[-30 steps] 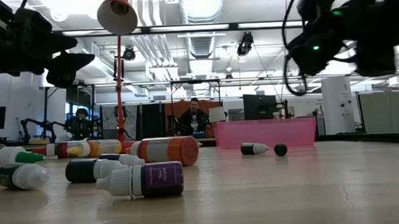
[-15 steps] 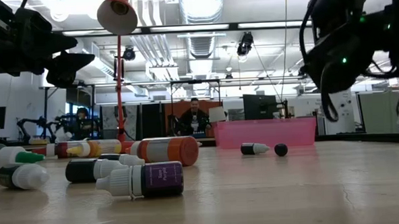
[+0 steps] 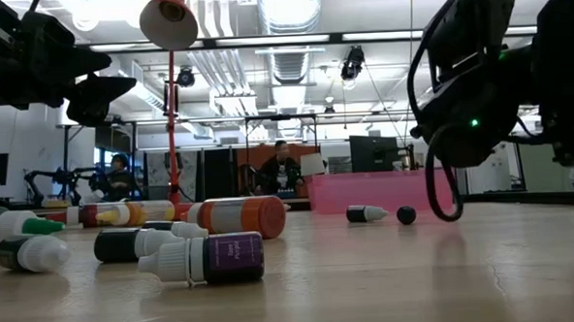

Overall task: Pick & Place food coloring
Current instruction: Put the large yellow food coloring bottle into the red bin

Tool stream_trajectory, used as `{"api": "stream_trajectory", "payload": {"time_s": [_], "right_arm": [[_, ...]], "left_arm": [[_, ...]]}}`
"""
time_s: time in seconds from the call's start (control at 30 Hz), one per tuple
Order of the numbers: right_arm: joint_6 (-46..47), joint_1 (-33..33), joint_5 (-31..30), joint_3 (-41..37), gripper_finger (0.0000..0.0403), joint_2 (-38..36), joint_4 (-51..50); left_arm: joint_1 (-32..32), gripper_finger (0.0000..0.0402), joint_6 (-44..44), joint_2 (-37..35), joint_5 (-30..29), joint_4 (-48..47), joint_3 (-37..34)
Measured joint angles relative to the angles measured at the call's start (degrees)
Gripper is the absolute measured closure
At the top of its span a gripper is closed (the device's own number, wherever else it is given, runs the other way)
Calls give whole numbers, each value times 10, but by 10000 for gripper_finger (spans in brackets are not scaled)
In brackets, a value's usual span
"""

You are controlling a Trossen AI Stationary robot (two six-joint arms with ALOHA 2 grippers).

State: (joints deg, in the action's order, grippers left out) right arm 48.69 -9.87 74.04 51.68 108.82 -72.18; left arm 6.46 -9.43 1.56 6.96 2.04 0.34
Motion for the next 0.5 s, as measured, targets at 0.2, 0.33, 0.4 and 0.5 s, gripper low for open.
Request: {"api": "stream_trajectory", "payload": {"time_s": [0.2, 0.33, 0.4, 0.5], "right_arm": [[8, 0, -1, 2, 266, 1, 19], [13, 0, -1, 2, 255, -3, 18], [13, 0, -3, 2, 250, -3, 18], [14, 0, -4, 2, 244, -3, 19]], "left_arm": [[0, 182, 0, 0, 0, 0, 0], [0, 182, 0, 0, 0, 0, 0], [0, 182, 0, 0, 0, 0, 0], [0, 182, 0, 0, 0, 0, 0]]}}
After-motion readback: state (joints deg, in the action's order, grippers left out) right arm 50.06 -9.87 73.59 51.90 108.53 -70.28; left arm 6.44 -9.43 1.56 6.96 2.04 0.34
